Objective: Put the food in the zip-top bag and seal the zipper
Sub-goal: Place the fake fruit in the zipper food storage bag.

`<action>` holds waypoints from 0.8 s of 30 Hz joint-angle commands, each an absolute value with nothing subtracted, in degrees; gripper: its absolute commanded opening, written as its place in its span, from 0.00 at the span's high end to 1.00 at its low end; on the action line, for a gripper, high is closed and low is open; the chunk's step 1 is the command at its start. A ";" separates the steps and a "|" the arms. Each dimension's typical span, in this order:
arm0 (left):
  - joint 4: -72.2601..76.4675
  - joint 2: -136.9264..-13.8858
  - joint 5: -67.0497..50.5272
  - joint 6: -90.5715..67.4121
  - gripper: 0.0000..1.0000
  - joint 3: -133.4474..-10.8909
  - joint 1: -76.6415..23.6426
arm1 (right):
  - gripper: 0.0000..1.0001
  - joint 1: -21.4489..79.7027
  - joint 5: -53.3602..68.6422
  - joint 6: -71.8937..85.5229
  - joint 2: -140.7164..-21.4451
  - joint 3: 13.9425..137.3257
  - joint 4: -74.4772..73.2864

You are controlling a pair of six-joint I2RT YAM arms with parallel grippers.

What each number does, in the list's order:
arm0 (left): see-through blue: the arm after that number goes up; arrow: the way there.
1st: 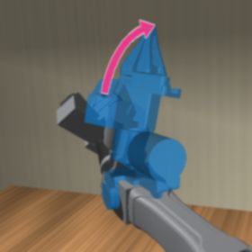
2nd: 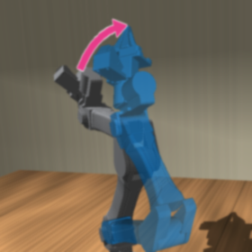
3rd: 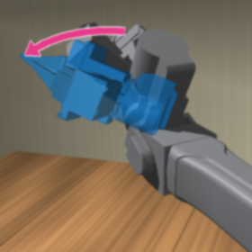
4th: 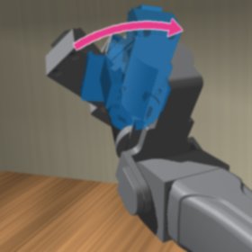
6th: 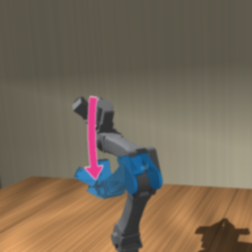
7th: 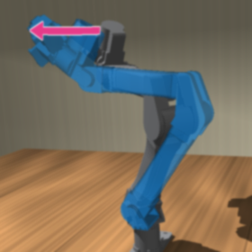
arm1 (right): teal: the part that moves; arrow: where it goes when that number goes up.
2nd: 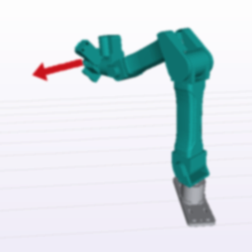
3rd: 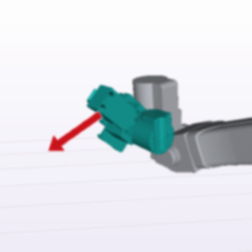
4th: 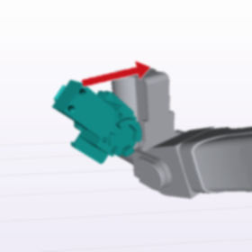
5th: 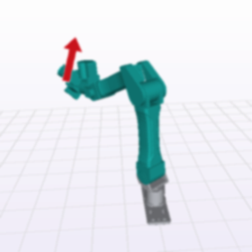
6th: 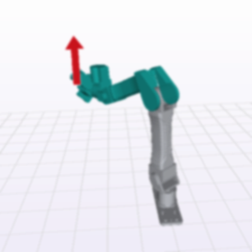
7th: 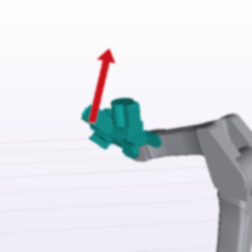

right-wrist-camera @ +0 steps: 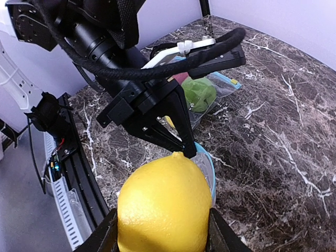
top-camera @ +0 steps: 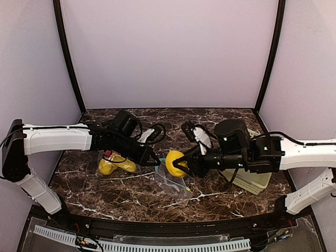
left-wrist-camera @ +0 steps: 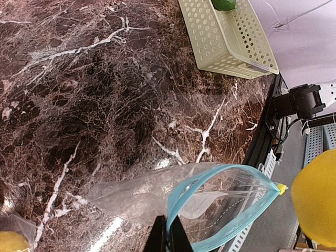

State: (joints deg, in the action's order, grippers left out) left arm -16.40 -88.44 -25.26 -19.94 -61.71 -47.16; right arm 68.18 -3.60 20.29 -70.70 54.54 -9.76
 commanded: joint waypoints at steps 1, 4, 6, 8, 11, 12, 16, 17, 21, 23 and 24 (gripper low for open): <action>-16.35 -88.30 -26.54 -19.46 0.99 -60.35 -47.28 | 0.56 69.79 -8.82 13.79 -74.75 57.02 -2.75; -16.35 -88.15 -26.79 -19.22 0.99 -60.27 -47.28 | 0.56 70.03 -9.96 12.22 -77.02 56.95 -1.37; -16.36 -88.08 -27.09 -19.02 0.99 -60.21 -47.28 | 0.56 70.20 -10.45 11.39 -78.13 56.93 -0.53; -16.46 -87.95 -27.23 -18.91 0.99 -60.21 -47.29 | 0.56 70.22 -10.45 11.02 -79.47 57.31 -0.42; -16.46 -87.74 -27.12 -18.90 0.99 -60.23 -47.29 | 0.56 70.31 -10.03 10.90 -81.25 57.86 -0.64; -16.45 -87.55 -26.99 -18.83 0.99 -60.22 -47.29 | 0.56 70.29 -9.87 10.96 -81.82 57.85 -0.69; -16.45 -87.04 -26.53 -18.66 0.99 -60.32 -47.26 | 0.56 70.31 -9.43 11.31 -83.84 57.41 -1.40; -16.46 -86.94 -26.45 -18.69 0.99 -60.32 -47.28 | 0.56 70.31 -9.41 11.52 -84.29 57.54 -1.82; -16.39 -86.70 -26.19 -18.65 0.99 -60.24 -47.28 | 0.54 70.27 -9.79 12.50 -85.24 58.04 -4.45; -16.43 -86.71 -26.15 -18.57 0.99 -60.21 -47.25 | 0.51 70.39 -9.93 12.86 -85.26 58.21 -5.43; -16.43 -86.74 -26.13 -18.55 0.99 -60.21 -47.25 | 0.49 70.36 -10.09 13.02 -85.19 58.26 -5.85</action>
State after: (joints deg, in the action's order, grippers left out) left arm -16.34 -88.44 -26.13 -19.57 -60.95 -47.16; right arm 69.76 -9.06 12.12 -84.95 56.45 -4.38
